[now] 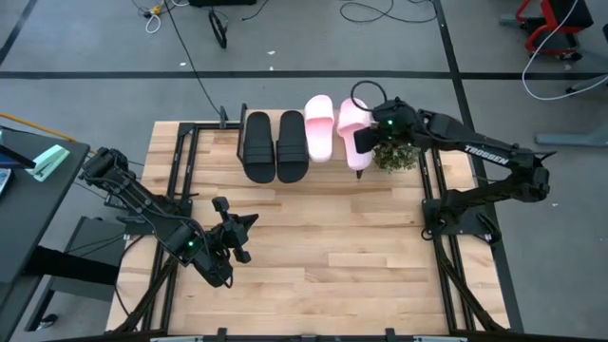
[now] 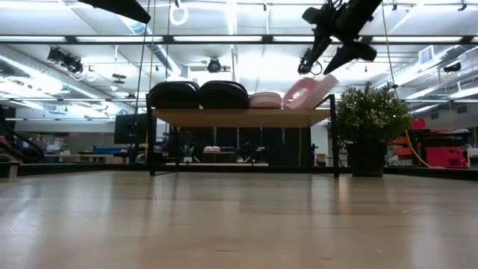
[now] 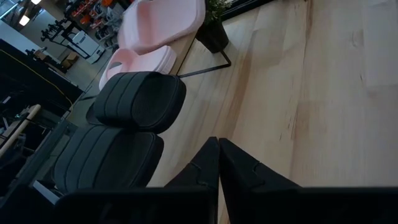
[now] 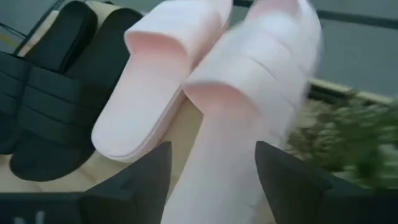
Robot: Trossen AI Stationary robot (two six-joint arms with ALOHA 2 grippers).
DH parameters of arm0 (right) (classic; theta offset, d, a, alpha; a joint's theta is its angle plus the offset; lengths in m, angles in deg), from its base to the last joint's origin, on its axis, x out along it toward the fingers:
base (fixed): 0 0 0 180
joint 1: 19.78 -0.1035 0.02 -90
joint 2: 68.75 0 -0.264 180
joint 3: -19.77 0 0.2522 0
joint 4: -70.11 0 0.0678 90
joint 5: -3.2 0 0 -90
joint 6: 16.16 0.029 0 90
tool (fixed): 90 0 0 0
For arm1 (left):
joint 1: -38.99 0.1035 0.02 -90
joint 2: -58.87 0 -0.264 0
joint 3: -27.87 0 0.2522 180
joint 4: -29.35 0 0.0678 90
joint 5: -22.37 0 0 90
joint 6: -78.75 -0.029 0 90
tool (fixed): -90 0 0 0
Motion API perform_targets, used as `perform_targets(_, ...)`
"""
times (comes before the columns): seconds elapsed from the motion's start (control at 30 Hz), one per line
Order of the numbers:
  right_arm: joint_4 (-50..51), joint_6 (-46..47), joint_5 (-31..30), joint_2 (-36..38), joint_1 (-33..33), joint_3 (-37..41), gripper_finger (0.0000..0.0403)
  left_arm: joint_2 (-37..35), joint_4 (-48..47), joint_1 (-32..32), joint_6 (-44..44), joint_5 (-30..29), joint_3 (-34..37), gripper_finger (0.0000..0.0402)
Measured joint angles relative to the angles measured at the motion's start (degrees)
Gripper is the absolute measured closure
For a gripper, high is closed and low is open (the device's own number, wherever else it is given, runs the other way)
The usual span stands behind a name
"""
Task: Pick and place slides into the shelf
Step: Put the white slide on the shelf
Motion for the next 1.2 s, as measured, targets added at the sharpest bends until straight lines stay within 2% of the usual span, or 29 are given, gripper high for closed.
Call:
perform_targets(0.13,3.7,-4.2,-1.1,0.0,-2.1,-3.7,0.0167,0.0,0.0,0.0,0.0,0.0,0.0,0.0377)
perform_targets(0.27,5.0,-10.4,-2.2,0.0,-6.9,-5.7,0.0169,0.0,0.0,0.0,-0.1,0.0,0.0,0.0379)
perform_targets(0.53,5.9,-26.6,-14.7,-2.0,-19.2,-5.0,0.0190,0.0,0.0,0.0,0.1,0.0,0.0,0.0389)
perform_targets(0.77,4.8,-43.0,-22.5,-10.5,-27.8,-4.9,0.0200,0.0,0.0,0.0,0.5,0.0,0.0,0.0379)
perform_targets(1.0,-4.9,-53.9,-30.2,-20.3,-28.4,-4.9,0.0200,0.0,0.0,0.0,0.6,0.0,0.0,0.0383)
perform_targets(1.2,-8.0,-56.8,-30.6,-23.5,-26.2,-4.9,0.0201,0.0,0.0,0.0,0.5,0.0,0.0,0.0389)
